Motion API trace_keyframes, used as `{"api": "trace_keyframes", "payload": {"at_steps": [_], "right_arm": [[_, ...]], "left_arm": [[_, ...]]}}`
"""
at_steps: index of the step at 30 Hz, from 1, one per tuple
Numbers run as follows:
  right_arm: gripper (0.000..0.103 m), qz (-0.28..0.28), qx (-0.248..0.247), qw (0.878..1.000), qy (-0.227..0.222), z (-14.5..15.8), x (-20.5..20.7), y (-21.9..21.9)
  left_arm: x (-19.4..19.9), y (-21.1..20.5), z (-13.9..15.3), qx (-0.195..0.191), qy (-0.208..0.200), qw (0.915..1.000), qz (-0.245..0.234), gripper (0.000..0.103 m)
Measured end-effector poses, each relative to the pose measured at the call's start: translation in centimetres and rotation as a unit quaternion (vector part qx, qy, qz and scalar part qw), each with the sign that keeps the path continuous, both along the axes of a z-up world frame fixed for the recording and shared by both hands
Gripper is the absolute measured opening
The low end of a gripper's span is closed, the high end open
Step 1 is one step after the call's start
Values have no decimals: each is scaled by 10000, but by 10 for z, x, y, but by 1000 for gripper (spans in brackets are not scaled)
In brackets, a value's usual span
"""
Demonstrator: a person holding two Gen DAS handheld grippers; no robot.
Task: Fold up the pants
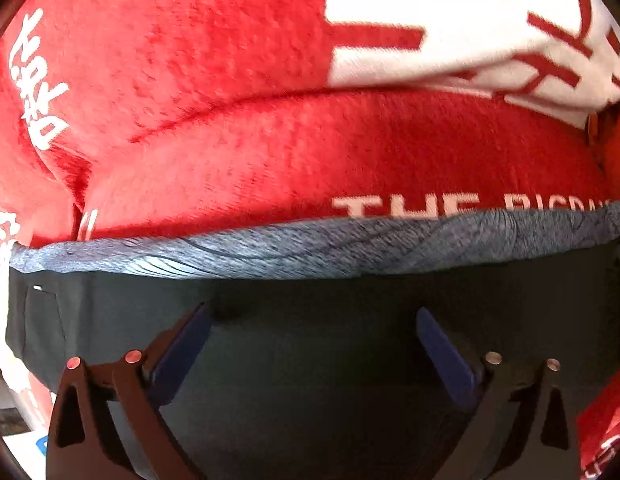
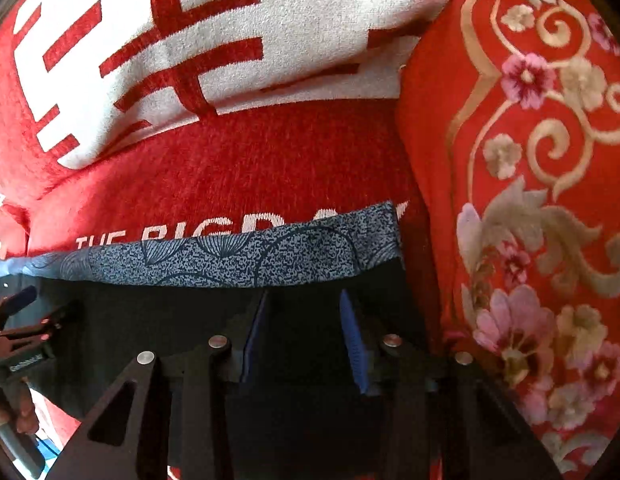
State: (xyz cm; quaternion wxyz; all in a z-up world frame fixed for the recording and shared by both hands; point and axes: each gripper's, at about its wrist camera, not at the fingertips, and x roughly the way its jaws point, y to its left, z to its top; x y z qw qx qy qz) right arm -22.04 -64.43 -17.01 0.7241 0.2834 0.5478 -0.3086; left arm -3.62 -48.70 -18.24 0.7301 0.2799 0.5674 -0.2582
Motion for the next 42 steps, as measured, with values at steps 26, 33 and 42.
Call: {"api": "trace_keyframes", "payload": {"at_steps": [26,33,42], "right_arm": [[55,-5,1426,9831,-1152,24,-52,112],[67,609,2681,9454,-1752,4,25,207],[55,450,3472,9099,-2226,-28,114,298]], "left_arm": [[80,200,31,429,-54,9880,1482,103],[103,254,38,421,-131,9863,1590,103],[130,294,31,322,-84,9914,1269,103]]}}
